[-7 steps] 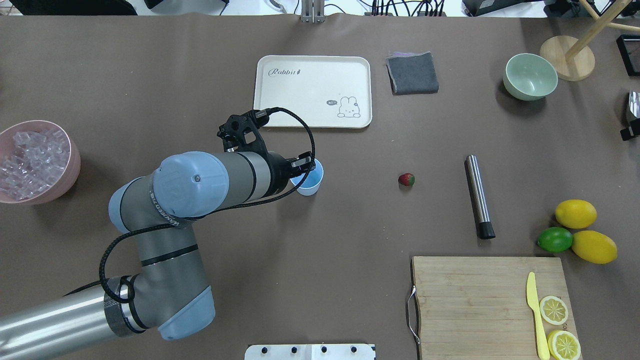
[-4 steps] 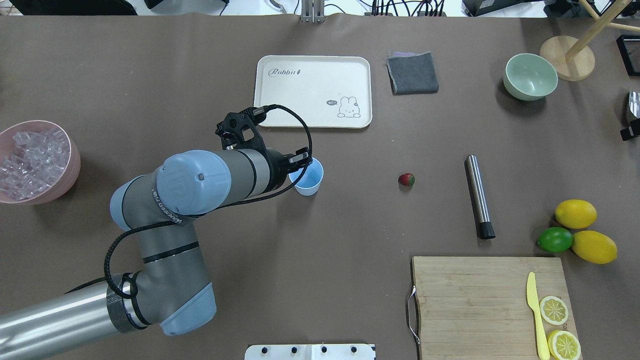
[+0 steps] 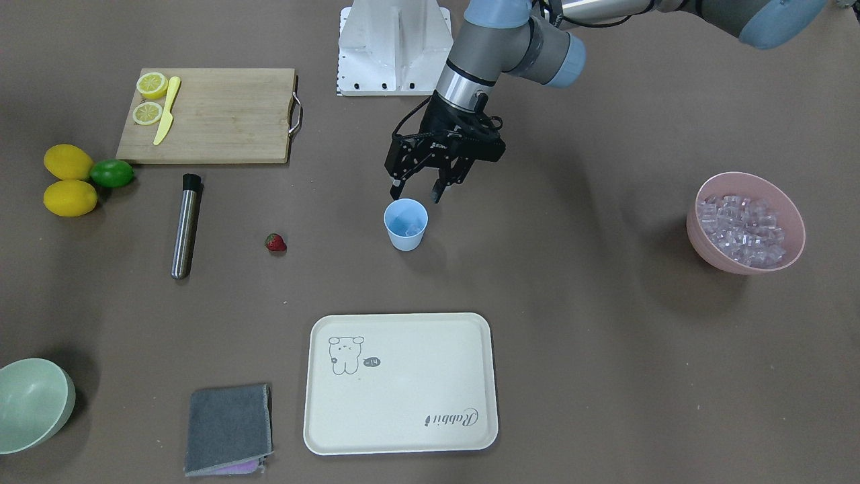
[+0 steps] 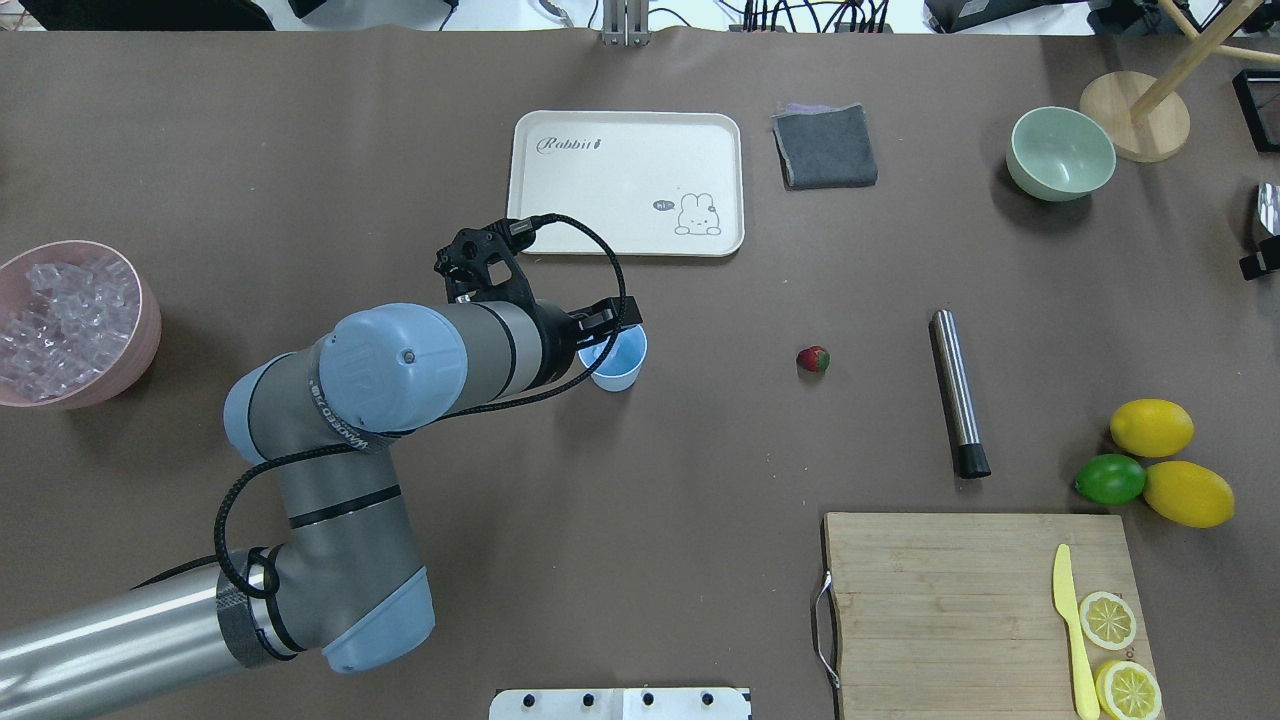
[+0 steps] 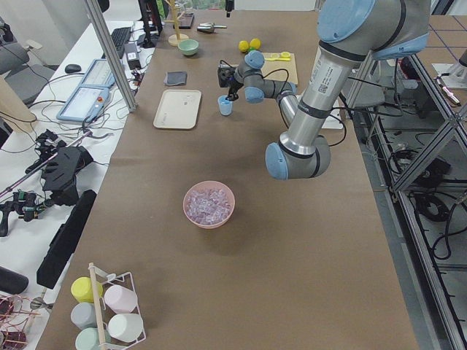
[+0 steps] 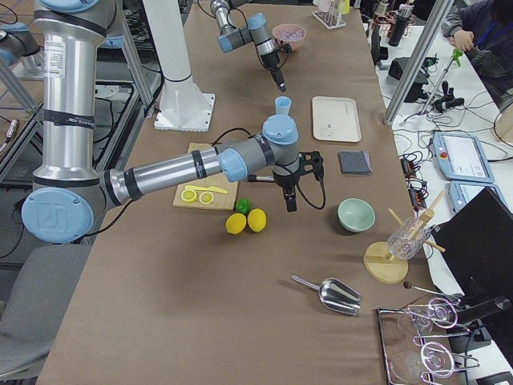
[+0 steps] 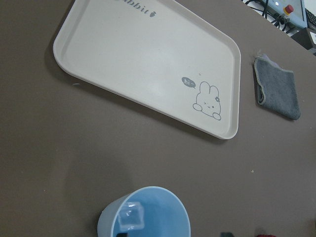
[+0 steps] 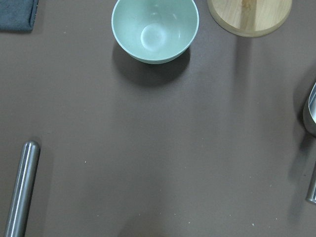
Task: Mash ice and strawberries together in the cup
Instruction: 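Open the left gripper to drop the ice cube into the cup, then move the left gripper back over the pink ice bowl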
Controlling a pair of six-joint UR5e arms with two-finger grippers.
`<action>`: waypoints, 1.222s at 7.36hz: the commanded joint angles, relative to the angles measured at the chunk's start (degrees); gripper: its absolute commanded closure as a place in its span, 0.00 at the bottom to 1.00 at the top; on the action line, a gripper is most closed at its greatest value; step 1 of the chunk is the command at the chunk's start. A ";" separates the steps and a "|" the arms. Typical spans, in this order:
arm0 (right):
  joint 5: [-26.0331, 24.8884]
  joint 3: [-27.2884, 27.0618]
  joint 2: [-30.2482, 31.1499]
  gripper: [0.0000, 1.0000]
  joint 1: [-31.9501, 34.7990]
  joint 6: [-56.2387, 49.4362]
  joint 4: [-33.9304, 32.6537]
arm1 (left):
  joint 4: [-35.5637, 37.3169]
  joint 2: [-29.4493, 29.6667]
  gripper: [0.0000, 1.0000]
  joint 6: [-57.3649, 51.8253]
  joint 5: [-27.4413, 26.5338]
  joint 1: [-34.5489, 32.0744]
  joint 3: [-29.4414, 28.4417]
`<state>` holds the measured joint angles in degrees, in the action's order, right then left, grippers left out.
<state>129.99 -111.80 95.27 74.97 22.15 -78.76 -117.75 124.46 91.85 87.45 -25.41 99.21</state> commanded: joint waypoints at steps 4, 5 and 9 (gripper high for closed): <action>0.00 0.09 0.09 0.00 0.00 0.00 0.01 | 31.53 -4.80 0.01 -36.29 19.03 -11.55 12.31; 0.00 0.09 0.09 0.00 0.00 0.00 0.01 | 31.45 -9.36 0.01 -45.88 25.95 -16.64 12.93; 0.17 0.09 0.79 0.00 0.00 0.09 0.89 | 30.66 -24.93 0.01 -74.31 28.91 -31.42 14.61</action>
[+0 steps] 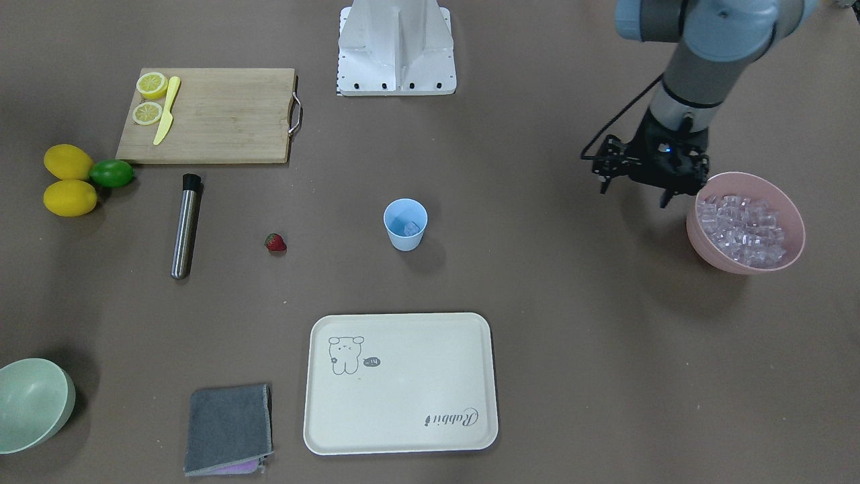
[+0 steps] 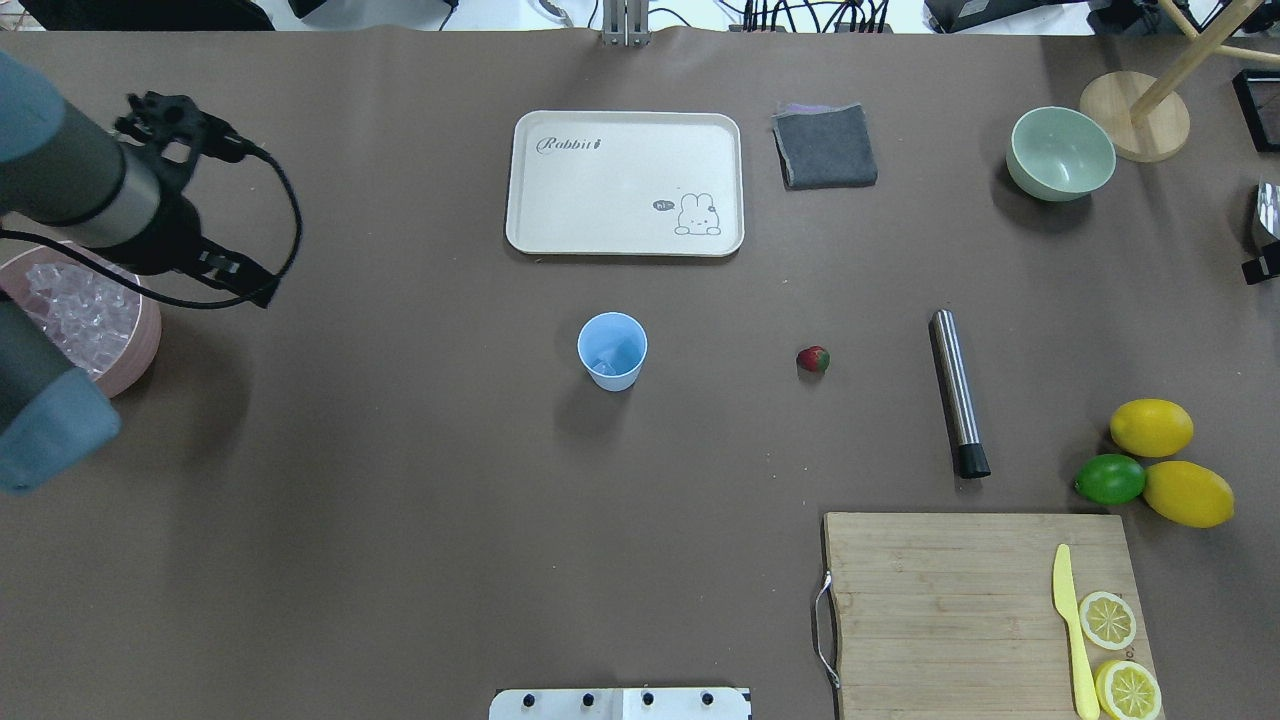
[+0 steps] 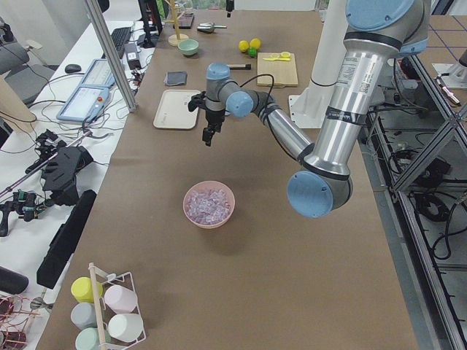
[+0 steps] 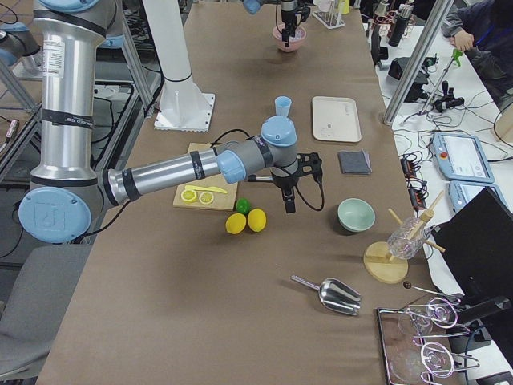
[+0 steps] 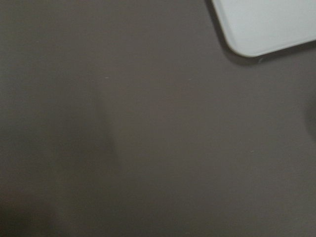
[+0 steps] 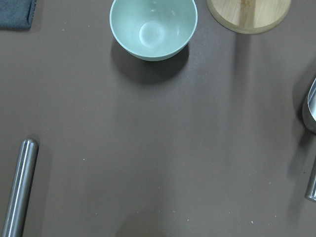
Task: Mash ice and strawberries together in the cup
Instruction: 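Move the left gripper back over the pink ice bowl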
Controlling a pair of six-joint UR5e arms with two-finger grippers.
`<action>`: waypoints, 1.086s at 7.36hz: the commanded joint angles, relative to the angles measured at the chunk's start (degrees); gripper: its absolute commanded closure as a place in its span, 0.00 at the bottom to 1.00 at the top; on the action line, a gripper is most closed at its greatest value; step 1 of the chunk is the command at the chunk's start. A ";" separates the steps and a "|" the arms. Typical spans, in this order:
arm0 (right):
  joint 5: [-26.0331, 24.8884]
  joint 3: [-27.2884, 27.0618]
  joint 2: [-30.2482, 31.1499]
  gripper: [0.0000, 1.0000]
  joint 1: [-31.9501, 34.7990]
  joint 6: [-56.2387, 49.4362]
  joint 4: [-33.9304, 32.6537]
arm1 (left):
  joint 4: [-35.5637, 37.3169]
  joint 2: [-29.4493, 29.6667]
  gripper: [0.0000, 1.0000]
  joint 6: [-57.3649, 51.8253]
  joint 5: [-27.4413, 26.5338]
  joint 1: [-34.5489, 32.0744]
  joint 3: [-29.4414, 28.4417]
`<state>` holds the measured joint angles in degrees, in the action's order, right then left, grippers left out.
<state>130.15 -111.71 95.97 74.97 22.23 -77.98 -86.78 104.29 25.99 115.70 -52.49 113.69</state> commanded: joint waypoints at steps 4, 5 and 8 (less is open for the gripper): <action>0.01 0.00 0.09 0.00 0.00 -0.16 0.11 | -18.91 -17.18 0.01 -19.90 5.94 -9.82 -7.58; 0.01 0.00 0.09 0.00 0.00 -0.17 0.11 | -21.91 -17.19 0.01 -20.27 5.85 -9.83 -9.96; 0.01 0.00 0.09 0.00 0.00 -0.08 0.90 | -26.68 -16.58 0.22 -35.18 6.03 -11.31 -15.25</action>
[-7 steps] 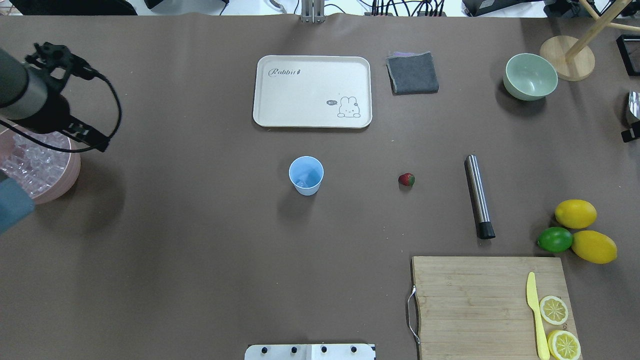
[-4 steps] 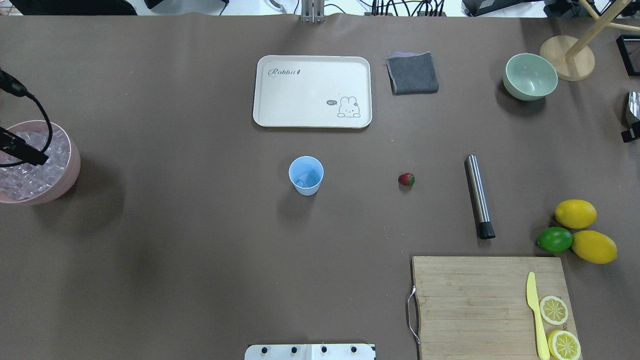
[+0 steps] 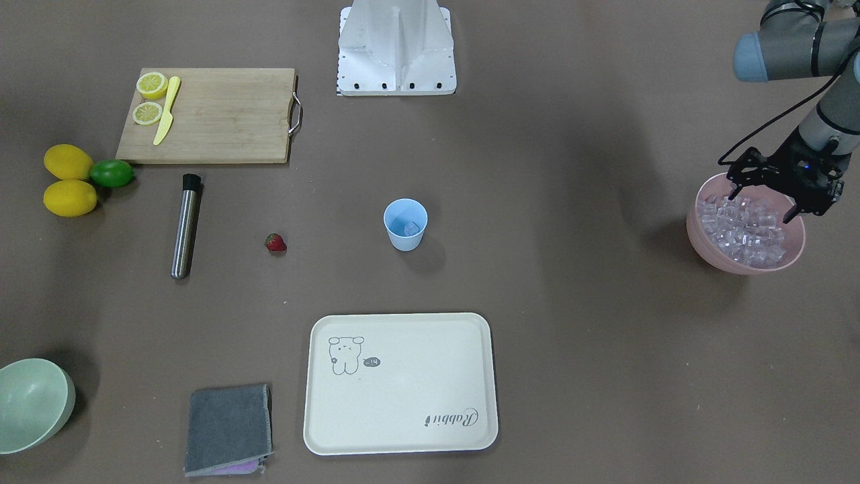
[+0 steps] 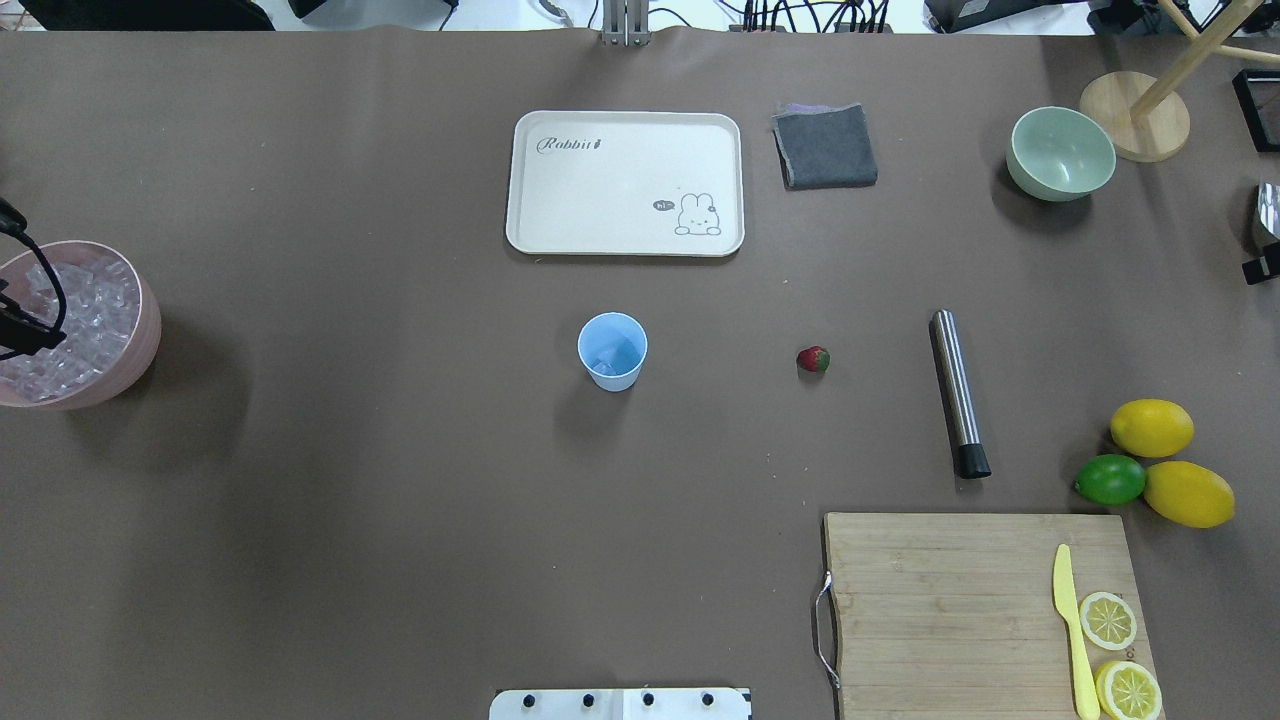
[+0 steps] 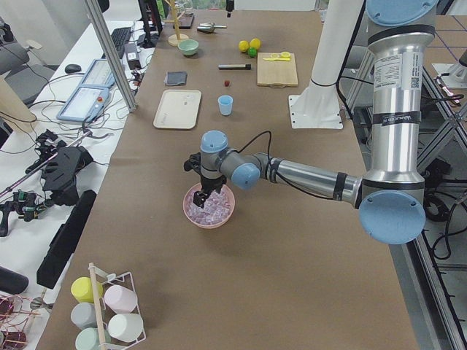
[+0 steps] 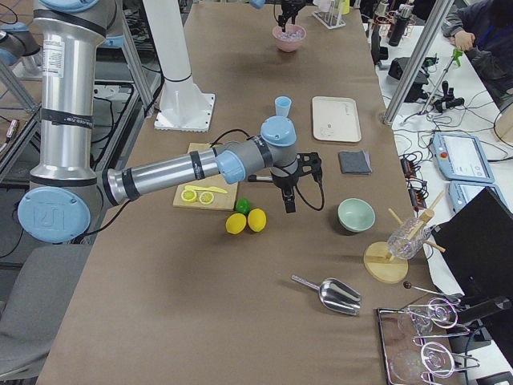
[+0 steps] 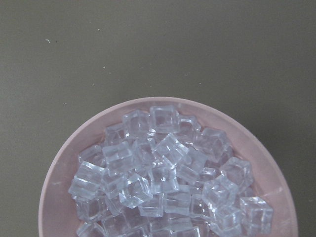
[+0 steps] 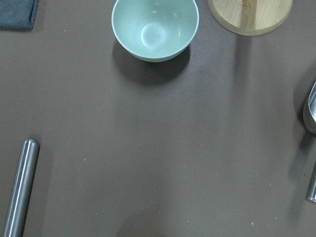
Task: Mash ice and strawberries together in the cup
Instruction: 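Lower the left gripper into the bowl and grasp another ice cube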
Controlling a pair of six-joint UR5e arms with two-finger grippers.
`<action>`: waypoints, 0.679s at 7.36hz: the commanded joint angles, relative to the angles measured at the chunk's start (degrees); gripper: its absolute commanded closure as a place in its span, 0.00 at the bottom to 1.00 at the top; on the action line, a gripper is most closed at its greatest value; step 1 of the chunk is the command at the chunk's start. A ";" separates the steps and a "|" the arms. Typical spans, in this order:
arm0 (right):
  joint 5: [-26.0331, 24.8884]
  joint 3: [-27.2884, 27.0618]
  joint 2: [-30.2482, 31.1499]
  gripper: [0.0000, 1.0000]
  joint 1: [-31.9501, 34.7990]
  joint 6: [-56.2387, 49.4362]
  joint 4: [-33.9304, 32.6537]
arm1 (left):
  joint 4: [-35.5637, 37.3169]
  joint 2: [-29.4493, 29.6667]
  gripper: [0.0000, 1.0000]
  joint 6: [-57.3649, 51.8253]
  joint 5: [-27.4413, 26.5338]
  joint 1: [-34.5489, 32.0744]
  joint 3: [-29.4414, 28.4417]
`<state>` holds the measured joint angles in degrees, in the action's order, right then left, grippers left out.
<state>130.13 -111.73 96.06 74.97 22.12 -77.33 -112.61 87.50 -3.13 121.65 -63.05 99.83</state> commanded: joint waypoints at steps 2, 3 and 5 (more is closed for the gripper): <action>-0.05 0.02 0.09 0.00 0.00 0.03 0.25 | -0.59 0.38 0.18 -11.44 -0.19 -1.46 -1.92; -0.05 0.02 0.00 0.00 0.00 0.03 0.25 | -1.03 0.30 0.19 -16.16 -0.01 -1.55 -2.79; -0.05 0.11 0.00 0.00 0.00 0.03 0.25 | -1.21 0.56 0.21 -22.51 -0.10 -1.99 -2.97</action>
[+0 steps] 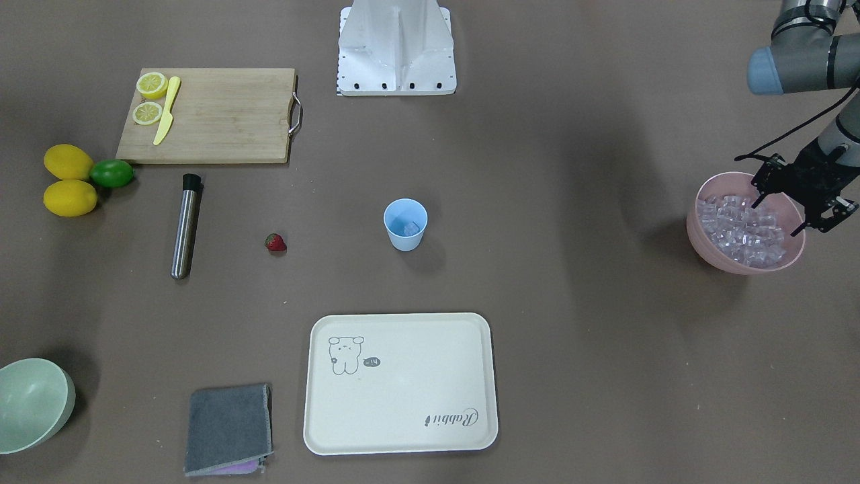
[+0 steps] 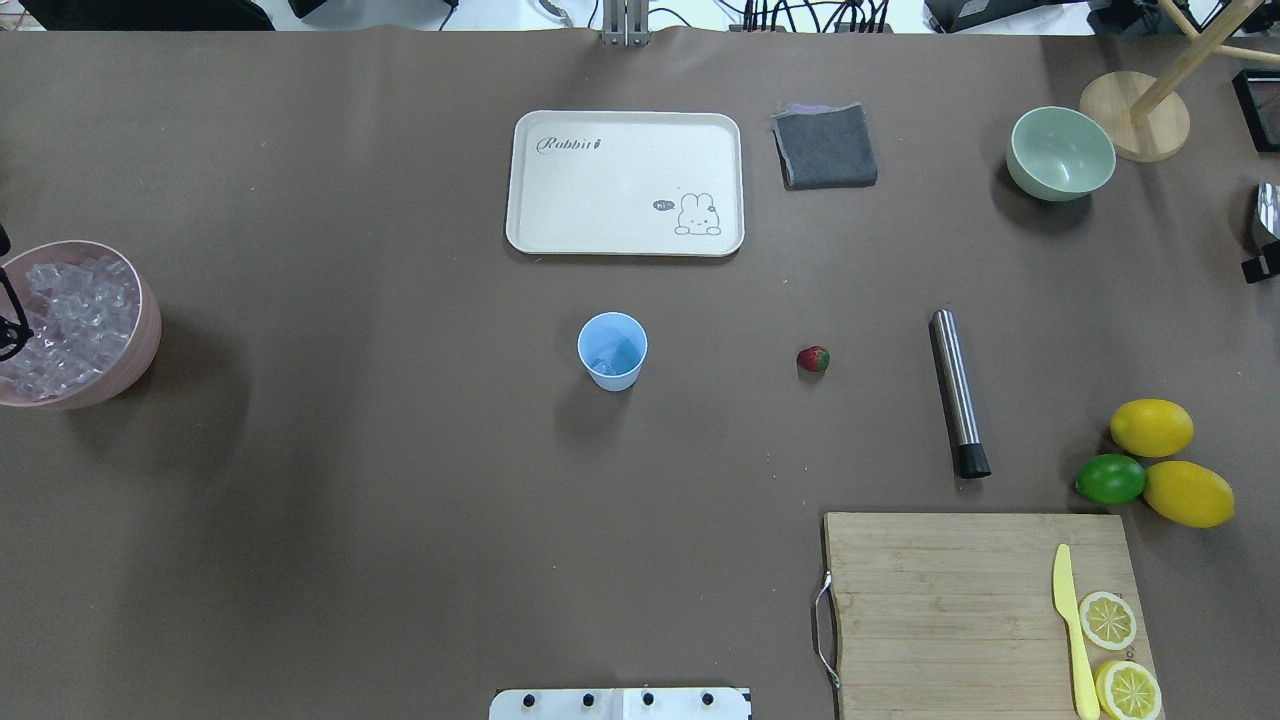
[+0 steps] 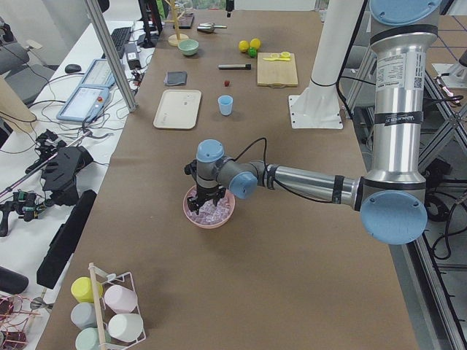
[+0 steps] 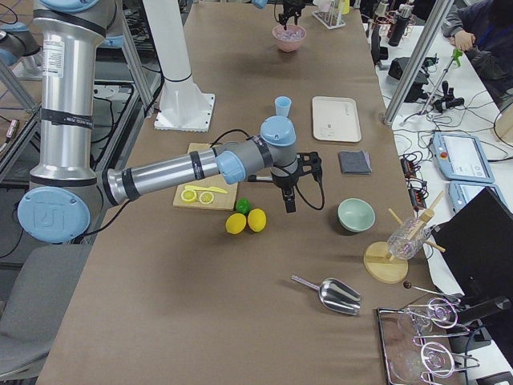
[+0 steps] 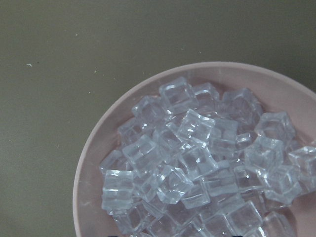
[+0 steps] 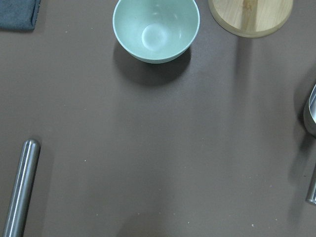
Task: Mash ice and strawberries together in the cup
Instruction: 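Lower the left gripper into the bowl and grasp another ice cube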
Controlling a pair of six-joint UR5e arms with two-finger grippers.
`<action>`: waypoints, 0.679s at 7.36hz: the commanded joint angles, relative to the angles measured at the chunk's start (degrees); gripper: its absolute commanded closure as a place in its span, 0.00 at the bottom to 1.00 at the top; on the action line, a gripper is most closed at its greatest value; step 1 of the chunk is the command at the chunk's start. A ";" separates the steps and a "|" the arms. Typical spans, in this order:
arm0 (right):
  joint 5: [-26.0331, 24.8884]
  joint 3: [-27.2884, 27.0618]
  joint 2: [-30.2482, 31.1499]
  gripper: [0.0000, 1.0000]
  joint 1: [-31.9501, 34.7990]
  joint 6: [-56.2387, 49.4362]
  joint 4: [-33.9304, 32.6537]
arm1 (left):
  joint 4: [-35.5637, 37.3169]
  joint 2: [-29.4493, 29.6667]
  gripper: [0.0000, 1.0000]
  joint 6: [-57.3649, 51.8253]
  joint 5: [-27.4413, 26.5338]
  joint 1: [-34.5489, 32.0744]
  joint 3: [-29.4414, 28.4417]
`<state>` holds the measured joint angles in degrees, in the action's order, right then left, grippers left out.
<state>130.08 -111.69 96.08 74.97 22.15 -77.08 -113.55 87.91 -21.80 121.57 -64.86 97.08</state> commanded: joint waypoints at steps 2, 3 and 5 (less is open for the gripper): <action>-0.09 0.15 -0.01 0.00 0.00 0.00 0.00 | -0.53 0.24 0.21 -7.72 0.07 -0.18 -0.22; -0.09 0.24 -0.01 0.00 0.00 0.00 0.00 | -0.53 0.24 0.22 -7.99 0.07 -0.18 -0.57; -0.09 0.33 -0.01 0.00 0.00 0.09 0.00 | -0.53 0.24 0.21 -12.53 -0.10 -0.09 -1.71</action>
<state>129.99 -111.44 96.07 74.97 22.20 -77.08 -114.07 88.08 -31.33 121.60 -65.03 96.12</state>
